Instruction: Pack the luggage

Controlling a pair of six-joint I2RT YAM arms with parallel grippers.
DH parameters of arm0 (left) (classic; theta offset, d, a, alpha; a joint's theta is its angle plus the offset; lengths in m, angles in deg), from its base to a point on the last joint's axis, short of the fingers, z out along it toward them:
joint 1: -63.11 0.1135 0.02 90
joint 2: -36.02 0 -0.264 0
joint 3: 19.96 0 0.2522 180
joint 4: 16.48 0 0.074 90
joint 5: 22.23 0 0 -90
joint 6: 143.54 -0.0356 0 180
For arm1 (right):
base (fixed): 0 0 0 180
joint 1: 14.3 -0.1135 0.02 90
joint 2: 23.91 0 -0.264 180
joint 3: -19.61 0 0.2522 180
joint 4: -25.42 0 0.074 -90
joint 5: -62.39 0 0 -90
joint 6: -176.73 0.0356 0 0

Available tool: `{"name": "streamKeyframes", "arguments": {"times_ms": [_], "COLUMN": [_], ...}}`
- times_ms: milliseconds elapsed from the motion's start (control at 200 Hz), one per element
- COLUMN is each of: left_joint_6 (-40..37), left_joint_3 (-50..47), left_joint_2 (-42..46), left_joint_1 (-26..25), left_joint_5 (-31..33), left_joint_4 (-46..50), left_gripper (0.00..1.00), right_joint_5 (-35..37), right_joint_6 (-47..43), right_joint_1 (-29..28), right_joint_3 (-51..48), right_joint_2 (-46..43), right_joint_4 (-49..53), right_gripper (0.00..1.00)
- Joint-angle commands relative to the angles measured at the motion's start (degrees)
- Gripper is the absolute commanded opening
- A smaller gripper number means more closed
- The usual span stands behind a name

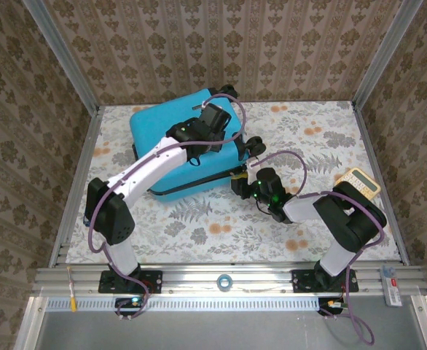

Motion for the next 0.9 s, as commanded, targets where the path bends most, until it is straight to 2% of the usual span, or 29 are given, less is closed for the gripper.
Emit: {"name": "streamKeyframes", "arguments": {"times_ms": [0, 400, 525, 615, 890], "left_joint_6": [1.0, 1.2, 1.2, 1.4, 1.5], "left_joint_3": [-1.0, -1.3, -1.7, -2.1, -2.6], "left_joint_2": [0.1, 0.1, 0.4, 0.7, 0.8], "left_joint_1": [0.4, 0.4, 0.4, 0.4, 0.4], "left_joint_5": [-1.2, -1.9, -1.9, -2.0, -1.9], "left_joint_4": [0.4, 0.2, 0.2, -0.1, -0.3], "left_gripper": [0.64, 0.63, 0.63, 0.62, 0.62], "right_joint_5": [-2.0, -2.4, 1.2, 1.4, 1.0], "right_joint_6": [0.4, -1.0, 0.2, 1.4, 3.6], "right_joint_1": [0.0, 0.0, 0.2, 0.8, 2.4], "right_joint_3": [0.9, 2.2, 3.6, 3.9, 3.9], "right_joint_2": [-2.3, -2.9, -1.8, -1.4, -1.2], "right_joint_4": [-5.3, -2.2, -0.1, 0.4, 1.2], "right_gripper": [0.33, 0.32, 0.24, 0.18, 0.06]}}
